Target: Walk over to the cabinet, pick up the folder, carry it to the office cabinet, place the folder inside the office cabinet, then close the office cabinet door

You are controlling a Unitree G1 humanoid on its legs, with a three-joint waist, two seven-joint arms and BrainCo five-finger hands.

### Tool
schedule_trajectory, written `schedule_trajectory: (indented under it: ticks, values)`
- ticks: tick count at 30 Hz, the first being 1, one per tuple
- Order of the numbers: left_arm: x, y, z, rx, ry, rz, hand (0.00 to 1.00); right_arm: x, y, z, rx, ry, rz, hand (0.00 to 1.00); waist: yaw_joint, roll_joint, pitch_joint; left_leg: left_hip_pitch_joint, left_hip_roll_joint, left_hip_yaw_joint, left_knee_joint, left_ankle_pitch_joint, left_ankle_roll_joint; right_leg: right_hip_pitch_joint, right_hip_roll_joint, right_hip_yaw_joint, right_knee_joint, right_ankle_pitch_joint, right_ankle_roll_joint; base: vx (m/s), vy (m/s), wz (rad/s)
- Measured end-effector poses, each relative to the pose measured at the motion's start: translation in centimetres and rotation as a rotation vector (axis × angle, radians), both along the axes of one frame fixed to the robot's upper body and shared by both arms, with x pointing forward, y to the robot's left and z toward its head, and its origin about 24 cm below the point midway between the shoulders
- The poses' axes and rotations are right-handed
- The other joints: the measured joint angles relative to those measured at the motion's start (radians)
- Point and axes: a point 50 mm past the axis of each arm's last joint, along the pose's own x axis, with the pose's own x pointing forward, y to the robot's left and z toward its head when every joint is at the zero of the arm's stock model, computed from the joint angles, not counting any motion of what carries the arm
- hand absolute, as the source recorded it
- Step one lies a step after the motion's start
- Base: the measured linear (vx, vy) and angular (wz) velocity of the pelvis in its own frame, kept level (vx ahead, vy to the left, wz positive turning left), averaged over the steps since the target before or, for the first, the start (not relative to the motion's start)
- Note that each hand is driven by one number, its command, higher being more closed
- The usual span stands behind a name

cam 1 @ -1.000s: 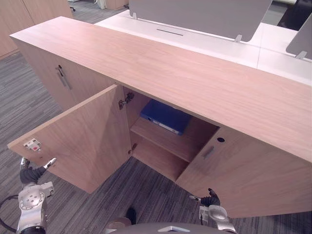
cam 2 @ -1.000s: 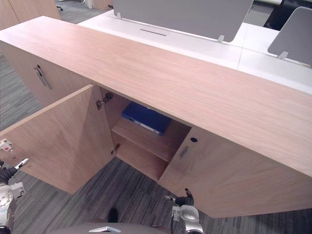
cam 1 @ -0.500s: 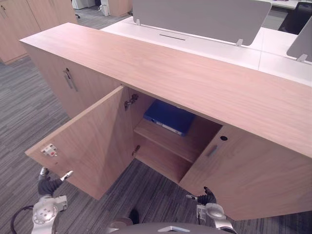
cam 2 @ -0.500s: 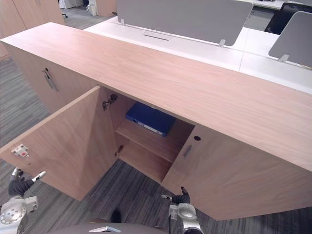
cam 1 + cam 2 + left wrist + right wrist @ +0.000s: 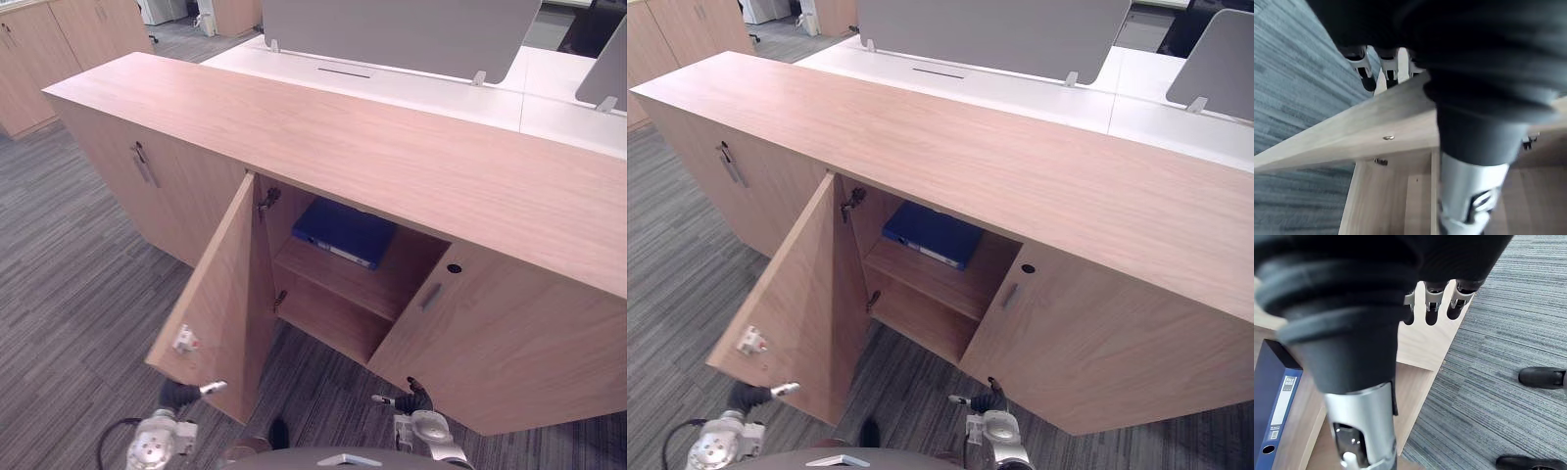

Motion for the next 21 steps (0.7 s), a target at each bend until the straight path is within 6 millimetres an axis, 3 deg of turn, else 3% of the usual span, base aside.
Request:
schedule_trajectory:
  ticks: [1,5,11,16,21]
  values:
    - [-0.2,-1.3,-0.2,-0.019,0.011,-0.048,0.0,-0.1,0.1,-0.1,0.003,0.01,0.0,0.0,-0.004,0.005,-0.002,0.005,0.005,0.015,0.0,0.001,0.001,-0.002,0.004,0.017,0.0,0.005,0.006,-0.03,-0.008,-0.21]
    - [-0.1,-3.3,-0.6,-0.041,0.019,-0.111,0.0,-0.4,0.2,-0.3,0.007,0.018,-0.004,0.0,-0.035,0.008,-0.004,0.01,0.023,0.053,0.0,0.0,0.001,-0.02,0.022,0.07,-0.001,0.009,0.002,-0.04,-0.018,-0.41]
    - [3.8,-5.7,-0.3,-0.045,-0.035,-0.164,0.0,-2.2,0.1,-0.8,0.007,0.057,-0.035,0.0,-0.088,0.007,-0.02,0.013,0.048,0.137,0.0,-0.011,0.003,-0.054,0.042,0.139,-0.018,0.028,-0.028,-0.02,-0.006,-0.46]
    - [8.0,-5.7,0.9,-0.007,-0.113,-0.129,0.0,-2.7,0.0,-1.0,0.009,0.07,-0.052,0.0,-0.117,0.004,-0.041,0.014,0.053,0.183,0.0,-0.028,0.004,-0.069,0.043,0.164,-0.035,0.038,-0.043,0.02,0.006,-0.34]
    - [10.8,-3.7,1.5,0.07,-0.126,-0.004,0.0,-2.9,-0.3,-1.1,0.014,0.08,-0.086,0.0,-0.137,-0.008,-0.051,-0.013,0.054,0.212,0.0,-0.045,-0.001,-0.112,0.044,0.183,-0.034,0.038,-0.043,0.06,-0.007,-0.16]
